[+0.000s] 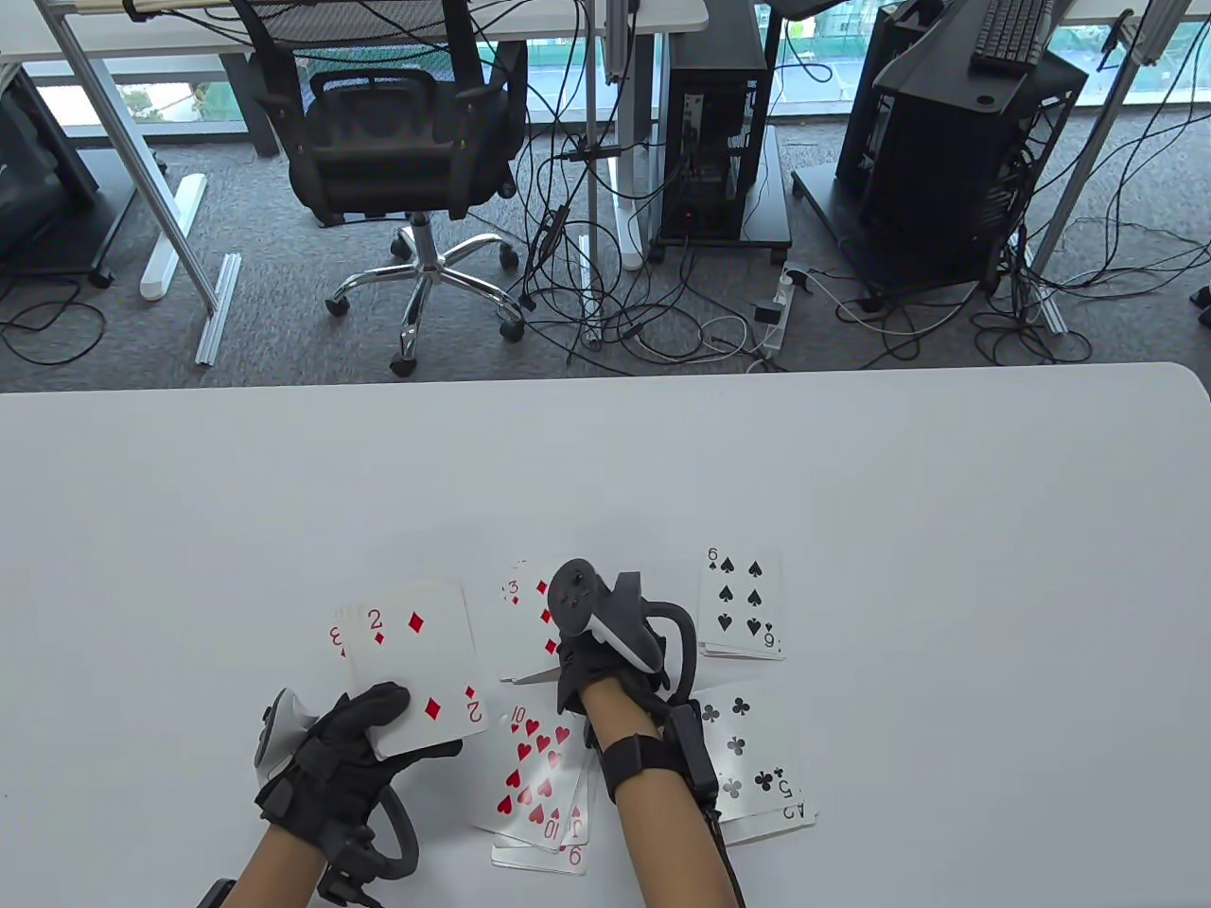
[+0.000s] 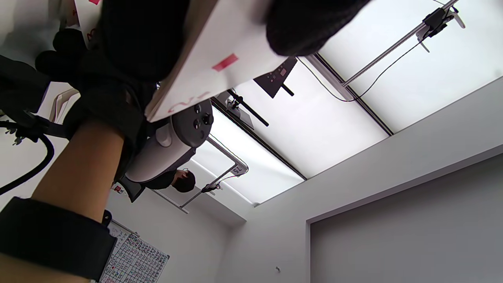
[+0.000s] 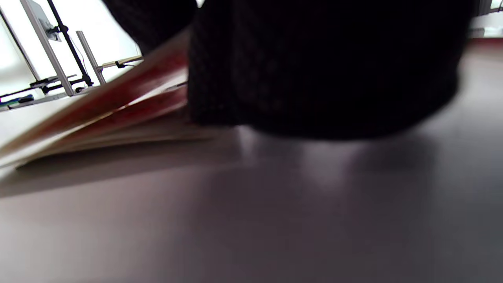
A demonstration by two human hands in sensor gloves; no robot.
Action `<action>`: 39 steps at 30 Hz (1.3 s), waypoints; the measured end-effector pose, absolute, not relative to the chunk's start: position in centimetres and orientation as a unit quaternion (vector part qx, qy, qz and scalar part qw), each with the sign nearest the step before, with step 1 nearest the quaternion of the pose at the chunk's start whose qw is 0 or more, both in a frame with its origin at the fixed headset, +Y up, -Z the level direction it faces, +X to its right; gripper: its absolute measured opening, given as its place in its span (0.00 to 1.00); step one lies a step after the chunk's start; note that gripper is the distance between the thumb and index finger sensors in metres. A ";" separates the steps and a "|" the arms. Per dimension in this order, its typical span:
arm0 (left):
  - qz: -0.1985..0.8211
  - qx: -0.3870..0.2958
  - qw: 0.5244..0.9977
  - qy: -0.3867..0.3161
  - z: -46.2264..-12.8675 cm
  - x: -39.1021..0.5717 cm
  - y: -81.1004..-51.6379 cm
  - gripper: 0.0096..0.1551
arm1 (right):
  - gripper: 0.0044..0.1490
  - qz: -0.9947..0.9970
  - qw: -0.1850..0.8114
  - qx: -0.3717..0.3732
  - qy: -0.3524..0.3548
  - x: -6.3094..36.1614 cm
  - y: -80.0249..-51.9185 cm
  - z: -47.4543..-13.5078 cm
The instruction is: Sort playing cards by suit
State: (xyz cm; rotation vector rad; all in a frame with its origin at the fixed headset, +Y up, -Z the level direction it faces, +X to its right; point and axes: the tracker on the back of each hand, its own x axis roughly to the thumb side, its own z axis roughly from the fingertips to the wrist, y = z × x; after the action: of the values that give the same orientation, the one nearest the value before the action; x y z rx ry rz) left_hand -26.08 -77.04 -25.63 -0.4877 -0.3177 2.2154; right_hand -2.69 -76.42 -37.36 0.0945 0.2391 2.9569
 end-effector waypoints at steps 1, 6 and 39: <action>0.881 -0.194 0.413 -0.126 -25.6 -26.1 -77.0 0.35 | 0.36 0.994 0.061 0.030 0.083 -3.0 -76.6 -37.3; 0.879 -0.196 0.416 -0.124 -25.6 -26.1 -77.0 0.35 | 0.38 0.996 0.014 0.030 0.086 -3.7 -77.1 -37.2; 0.875 -0.195 0.425 -0.124 -25.7 -26.0 -77.3 0.35 | 0.49 0.870 0.435 0.230 0.035 -5.4 -70.8 -29.3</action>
State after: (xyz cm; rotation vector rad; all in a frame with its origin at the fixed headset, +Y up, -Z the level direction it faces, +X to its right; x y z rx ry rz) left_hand -25.98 -77.31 -25.68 -0.4880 -0.3110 2.1885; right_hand -5.41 -70.82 -29.26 0.5716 0.0875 2.1648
